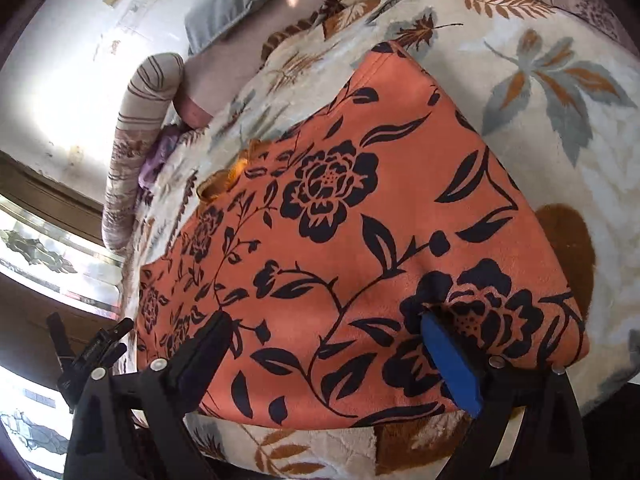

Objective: Fold small clothes

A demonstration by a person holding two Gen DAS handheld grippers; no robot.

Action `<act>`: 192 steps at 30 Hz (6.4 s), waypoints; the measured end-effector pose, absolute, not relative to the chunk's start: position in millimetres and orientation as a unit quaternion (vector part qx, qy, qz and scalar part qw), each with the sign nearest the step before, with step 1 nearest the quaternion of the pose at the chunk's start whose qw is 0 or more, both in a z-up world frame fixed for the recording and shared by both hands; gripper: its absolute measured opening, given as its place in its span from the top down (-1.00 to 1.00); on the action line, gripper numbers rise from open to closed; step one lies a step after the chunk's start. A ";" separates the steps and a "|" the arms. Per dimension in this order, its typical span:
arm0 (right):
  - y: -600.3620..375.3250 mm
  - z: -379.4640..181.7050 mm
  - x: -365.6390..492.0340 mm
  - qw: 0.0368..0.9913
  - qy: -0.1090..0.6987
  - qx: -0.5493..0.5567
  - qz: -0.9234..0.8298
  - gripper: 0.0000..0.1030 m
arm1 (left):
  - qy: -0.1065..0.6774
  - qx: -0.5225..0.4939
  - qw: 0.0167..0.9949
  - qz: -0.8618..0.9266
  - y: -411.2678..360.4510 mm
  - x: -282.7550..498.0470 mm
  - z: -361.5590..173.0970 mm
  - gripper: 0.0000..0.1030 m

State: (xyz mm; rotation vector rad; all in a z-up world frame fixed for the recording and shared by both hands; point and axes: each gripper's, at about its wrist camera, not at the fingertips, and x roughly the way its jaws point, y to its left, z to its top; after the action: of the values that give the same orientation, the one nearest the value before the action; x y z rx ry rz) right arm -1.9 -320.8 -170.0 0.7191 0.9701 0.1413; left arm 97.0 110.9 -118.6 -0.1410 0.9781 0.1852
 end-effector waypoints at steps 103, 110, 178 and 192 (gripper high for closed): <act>-397.7 -169.4 132.0 0.825 0.500 0.263 0.012 0.03 | 0.463 0.027 0.886 -0.011 -28.2 67.9 -165.2 -1.00; -364.5 -90.0 44.4 0.882 0.400 0.248 0.009 -0.51 | 0.469 0.028 0.883 -0.006 -29.9 69.1 -165.1 -1.00; -371.0 -181.9 -10.0 0.778 0.396 0.488 -0.005 -0.58 | 0.497 0.020 0.867 -0.002 -24.4 59.8 -155.4 -1.00; -365.5 -177.6 -1.4 0.788 0.419 0.450 -0.031 -0.43 | 0.494 0.029 0.869 -0.003 -22.2 63.0 -159.1 -1.00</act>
State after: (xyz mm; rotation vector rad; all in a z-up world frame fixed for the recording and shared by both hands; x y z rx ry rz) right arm -1.4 -365.5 -177.6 0.9690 0.9034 -0.0675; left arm 63.0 -22.2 -159.1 0.0601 1.0332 -0.0072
